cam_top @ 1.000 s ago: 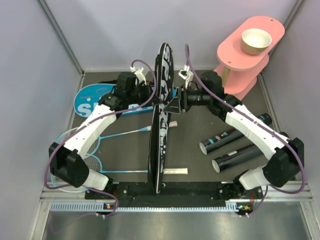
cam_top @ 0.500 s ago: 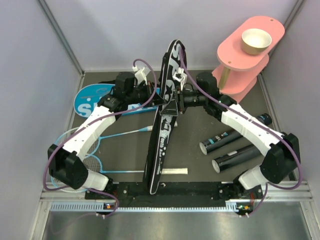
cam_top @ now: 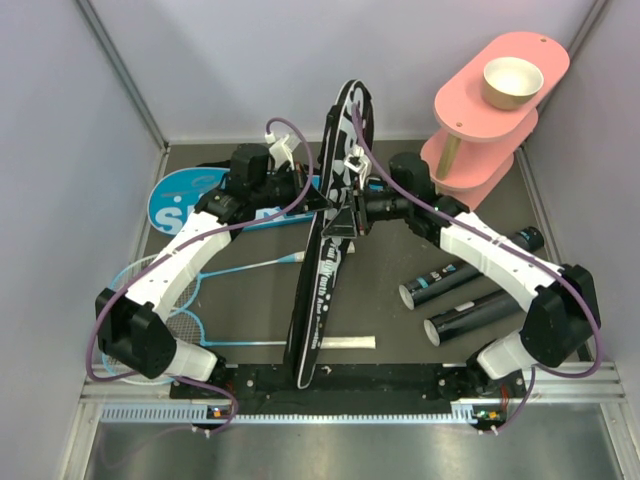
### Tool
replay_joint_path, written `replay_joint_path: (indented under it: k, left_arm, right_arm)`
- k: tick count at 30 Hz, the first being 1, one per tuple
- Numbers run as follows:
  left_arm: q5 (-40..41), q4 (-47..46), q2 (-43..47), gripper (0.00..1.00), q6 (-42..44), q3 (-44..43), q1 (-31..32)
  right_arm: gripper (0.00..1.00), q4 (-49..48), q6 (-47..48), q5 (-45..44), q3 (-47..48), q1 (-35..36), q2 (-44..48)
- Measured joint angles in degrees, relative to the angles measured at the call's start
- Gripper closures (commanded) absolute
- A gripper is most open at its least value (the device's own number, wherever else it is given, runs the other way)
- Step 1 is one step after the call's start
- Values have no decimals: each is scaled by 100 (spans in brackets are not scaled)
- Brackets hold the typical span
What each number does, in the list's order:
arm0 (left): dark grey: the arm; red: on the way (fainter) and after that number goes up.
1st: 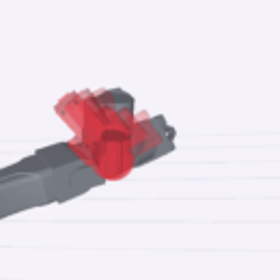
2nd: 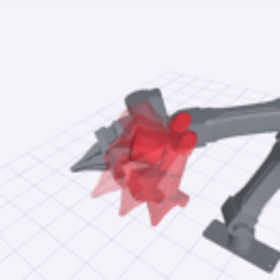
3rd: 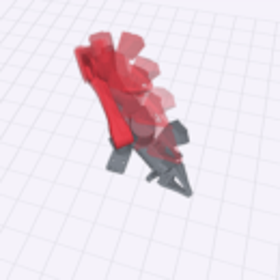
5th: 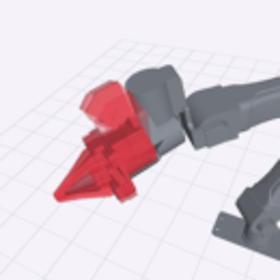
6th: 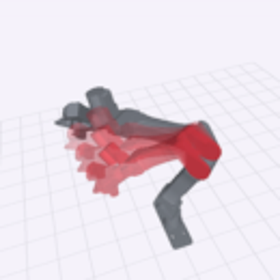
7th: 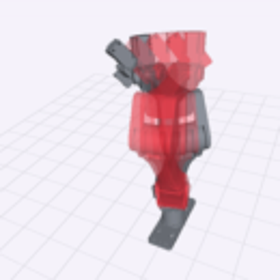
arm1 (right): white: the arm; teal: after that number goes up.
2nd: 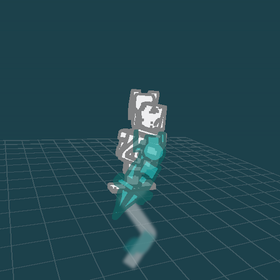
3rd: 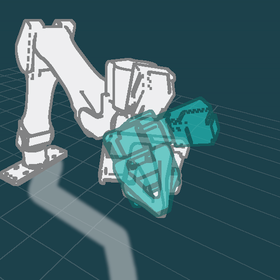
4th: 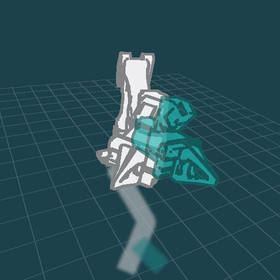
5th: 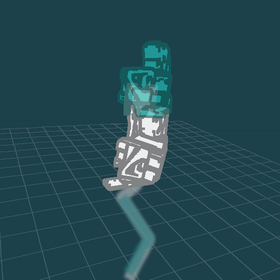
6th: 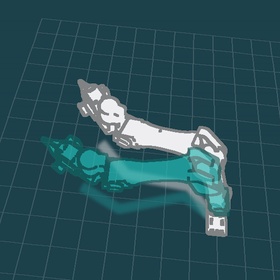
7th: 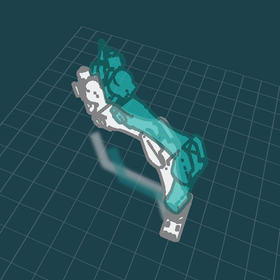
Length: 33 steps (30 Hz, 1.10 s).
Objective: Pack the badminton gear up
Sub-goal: Zip the racket bag at the center of the board.
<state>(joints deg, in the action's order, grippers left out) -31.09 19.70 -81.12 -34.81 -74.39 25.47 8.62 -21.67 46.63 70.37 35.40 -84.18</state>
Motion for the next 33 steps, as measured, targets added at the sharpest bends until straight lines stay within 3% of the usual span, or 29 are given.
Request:
replay_joint_path:
  k: [9,16,19,33]
  left_arm:
    - [0,-4,0,100,-35,0,-22]
    - [17,2,0,100,-105,0,-22]
    - [133,39,2,100,-107,0,-22]
    - [1322,859,92,100,-256,-50,24]
  right_arm:
    - [85,-223,-144,-17,-37,96,0]
    - [79,-323,-282,-48,-37,120,-31]
    - [71,-297,-380,-225,-37,125,-33]
    - [68,833,-868,-2592,365,929,-17]
